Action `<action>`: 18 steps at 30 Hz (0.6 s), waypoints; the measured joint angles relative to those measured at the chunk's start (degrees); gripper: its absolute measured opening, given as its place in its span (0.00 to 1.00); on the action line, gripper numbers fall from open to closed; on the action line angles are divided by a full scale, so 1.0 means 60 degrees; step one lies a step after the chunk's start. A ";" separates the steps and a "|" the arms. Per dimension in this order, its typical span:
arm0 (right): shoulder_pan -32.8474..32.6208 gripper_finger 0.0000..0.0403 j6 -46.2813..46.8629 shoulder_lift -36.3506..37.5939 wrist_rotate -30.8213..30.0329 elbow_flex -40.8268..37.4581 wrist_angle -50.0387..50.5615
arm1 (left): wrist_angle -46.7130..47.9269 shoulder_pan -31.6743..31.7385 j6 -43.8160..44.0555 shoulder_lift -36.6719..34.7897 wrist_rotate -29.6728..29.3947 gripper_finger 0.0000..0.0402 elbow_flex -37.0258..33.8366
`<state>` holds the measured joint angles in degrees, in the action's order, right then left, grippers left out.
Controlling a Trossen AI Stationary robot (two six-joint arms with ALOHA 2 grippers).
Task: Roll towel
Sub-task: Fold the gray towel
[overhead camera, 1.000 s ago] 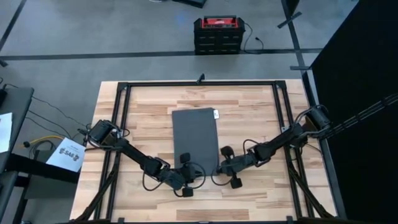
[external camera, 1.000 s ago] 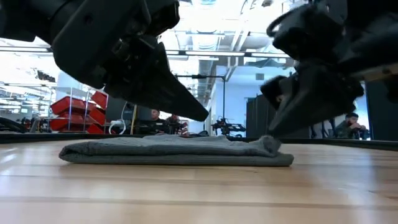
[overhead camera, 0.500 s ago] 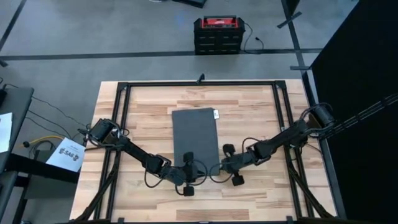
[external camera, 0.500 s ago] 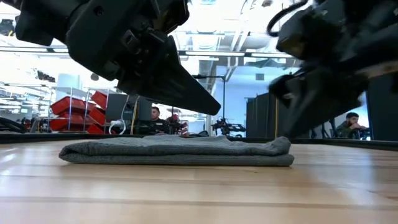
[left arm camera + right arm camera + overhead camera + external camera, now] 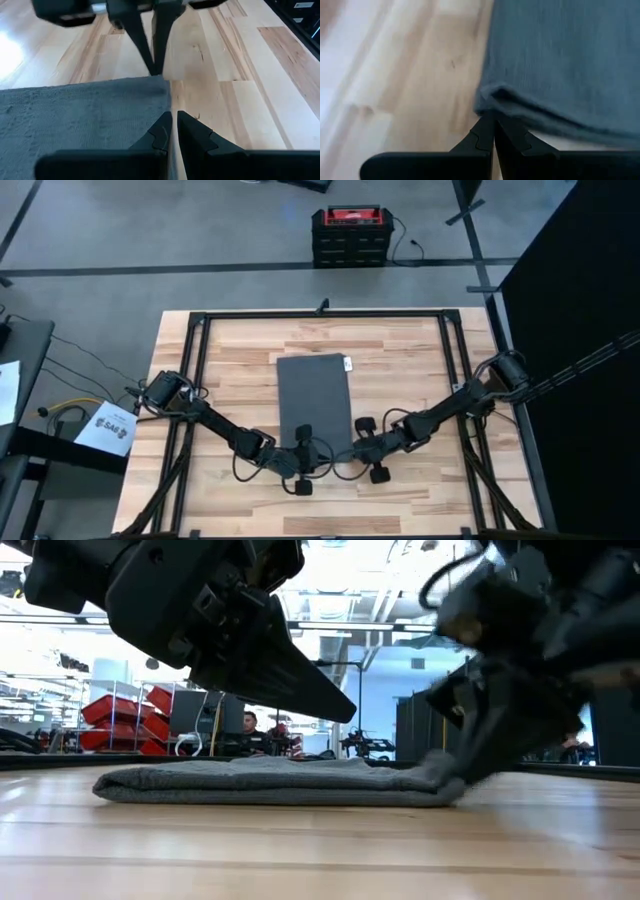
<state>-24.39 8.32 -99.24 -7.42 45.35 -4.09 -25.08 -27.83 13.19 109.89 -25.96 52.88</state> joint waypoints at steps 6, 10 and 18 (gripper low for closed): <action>0.0168 0.00 -0.0702 0.0006 -0.0004 0.0532 0.0412 | 0.0007 0.0011 0.0017 0.0000 -0.0004 0.04 0.0000; 0.0248 0.00 -0.0865 0.0006 -0.0007 0.0614 0.0480 | -0.0051 0.0042 0.0065 0.0000 -0.0004 0.04 0.0000; 0.0417 0.00 -0.0483 -0.0077 -0.0029 0.0614 0.0774 | -0.1267 0.0408 -0.0224 0.1241 0.0365 0.04 0.0340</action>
<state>-21.89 5.43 -99.70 -7.60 49.04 0.55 -32.68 -25.39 11.84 117.33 -23.76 54.92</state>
